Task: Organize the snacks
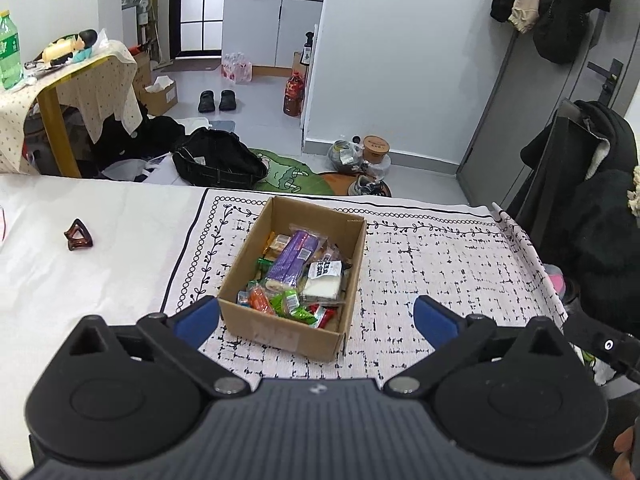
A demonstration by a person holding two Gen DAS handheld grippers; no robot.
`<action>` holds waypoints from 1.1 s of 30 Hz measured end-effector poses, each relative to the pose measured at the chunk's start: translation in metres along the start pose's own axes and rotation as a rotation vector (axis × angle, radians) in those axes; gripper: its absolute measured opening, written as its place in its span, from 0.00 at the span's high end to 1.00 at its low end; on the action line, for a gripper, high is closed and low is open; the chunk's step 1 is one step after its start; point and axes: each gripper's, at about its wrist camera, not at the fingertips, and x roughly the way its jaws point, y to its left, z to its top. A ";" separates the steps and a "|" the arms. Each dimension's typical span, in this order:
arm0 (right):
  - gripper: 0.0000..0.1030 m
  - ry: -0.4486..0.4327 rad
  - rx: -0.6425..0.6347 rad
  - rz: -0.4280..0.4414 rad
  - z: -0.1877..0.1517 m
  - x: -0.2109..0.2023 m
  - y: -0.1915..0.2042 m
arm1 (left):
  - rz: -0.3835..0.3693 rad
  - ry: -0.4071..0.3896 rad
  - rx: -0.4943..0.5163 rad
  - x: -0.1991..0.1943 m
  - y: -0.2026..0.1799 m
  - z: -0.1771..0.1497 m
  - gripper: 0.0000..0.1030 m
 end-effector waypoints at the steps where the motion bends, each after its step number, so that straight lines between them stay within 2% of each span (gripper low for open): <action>1: 0.00 -0.002 -0.007 0.001 -0.001 -0.004 0.001 | 0.000 -0.002 0.004 -0.003 0.000 -0.002 0.00; 20: 0.00 -0.009 -0.120 0.007 -0.021 -0.056 0.006 | -0.015 -0.047 0.098 -0.057 -0.004 -0.037 0.00; 33: 0.00 0.040 -0.198 0.019 -0.034 -0.067 0.013 | 0.002 -0.059 0.126 -0.083 -0.001 -0.053 0.00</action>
